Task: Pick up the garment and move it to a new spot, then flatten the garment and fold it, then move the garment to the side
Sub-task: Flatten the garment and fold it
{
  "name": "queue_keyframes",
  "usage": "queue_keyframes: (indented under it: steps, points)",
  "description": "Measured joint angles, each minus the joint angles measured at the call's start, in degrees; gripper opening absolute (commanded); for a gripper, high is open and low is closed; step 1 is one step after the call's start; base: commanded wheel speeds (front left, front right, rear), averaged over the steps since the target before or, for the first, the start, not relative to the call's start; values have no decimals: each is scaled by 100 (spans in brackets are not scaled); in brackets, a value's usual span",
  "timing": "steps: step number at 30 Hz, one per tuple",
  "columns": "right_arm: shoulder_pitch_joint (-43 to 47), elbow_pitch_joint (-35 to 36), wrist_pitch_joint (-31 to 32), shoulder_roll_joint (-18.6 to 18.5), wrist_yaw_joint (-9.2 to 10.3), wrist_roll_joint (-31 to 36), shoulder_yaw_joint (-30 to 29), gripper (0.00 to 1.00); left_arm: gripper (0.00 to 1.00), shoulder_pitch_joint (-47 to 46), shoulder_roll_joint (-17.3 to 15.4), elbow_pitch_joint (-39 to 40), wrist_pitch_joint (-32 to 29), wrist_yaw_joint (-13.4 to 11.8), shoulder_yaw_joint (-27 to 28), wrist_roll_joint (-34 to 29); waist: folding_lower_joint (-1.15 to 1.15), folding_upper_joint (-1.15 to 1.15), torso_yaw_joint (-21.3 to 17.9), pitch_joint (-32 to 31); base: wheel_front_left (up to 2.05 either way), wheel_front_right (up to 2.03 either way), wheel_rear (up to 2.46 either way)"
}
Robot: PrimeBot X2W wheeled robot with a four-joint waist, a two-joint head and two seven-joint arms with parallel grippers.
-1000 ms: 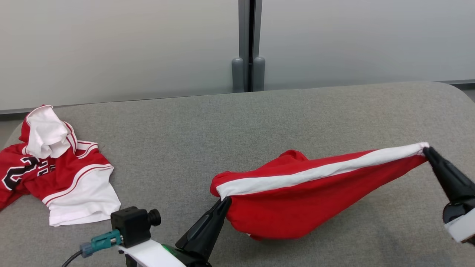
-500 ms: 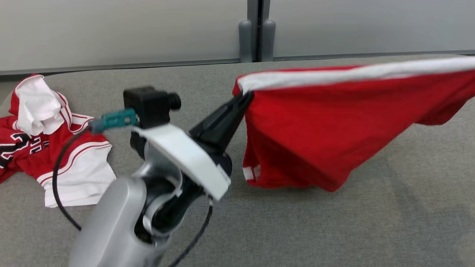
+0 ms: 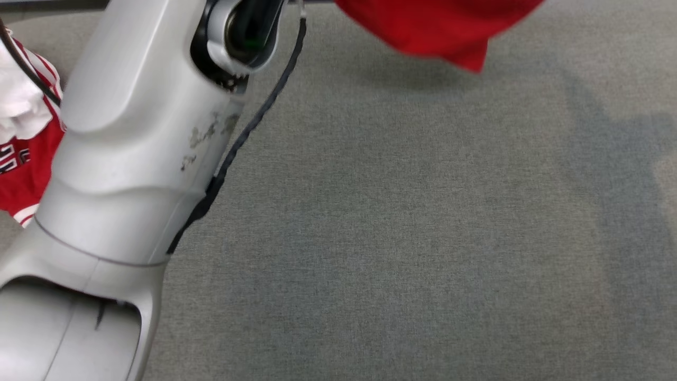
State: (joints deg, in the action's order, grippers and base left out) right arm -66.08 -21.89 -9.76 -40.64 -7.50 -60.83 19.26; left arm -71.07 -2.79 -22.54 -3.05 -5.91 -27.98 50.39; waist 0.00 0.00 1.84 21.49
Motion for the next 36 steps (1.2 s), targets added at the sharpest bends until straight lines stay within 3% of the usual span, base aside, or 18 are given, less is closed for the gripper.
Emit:
queue_keyframes:
  steps: [5,10,15,21,25,31,36]
  points:
    - [-1187,-646,-407,554,1,278,15,0,0,-1079,7,-907,1296,-143,-745,-18,0,0,-146,442,0,0,0]
    - [-1228,-392,-522,686,3,225,175,0,0,-1444,9,-1365,1788,-94,-1241,294,0,0,-293,902,0,0,0]
    - [628,725,-523,659,3,171,155,0,0,-380,-4,-1260,1800,138,-1257,224,0,0,-382,1074,0,0,0]
    - [3232,1793,-524,602,8,76,-379,0,0,1394,8,-870,1804,561,-1238,-144,0,0,-296,805,0,0,0]
    - [4383,2348,-524,516,7,153,-454,0,0,2362,-2,-616,1804,747,-959,-425,0,0,-206,595,0,0,0]
    - [5573,2548,-524,398,7,347,9,0,0,4096,-97,-252,1804,1088,-627,-713,0,0,-110,85,0,0,0]
    - [6300,2430,-524,397,7,447,396,0,0,5263,-263,-102,1805,1195,-576,-834,0,0,-59,-451,0,0,0]
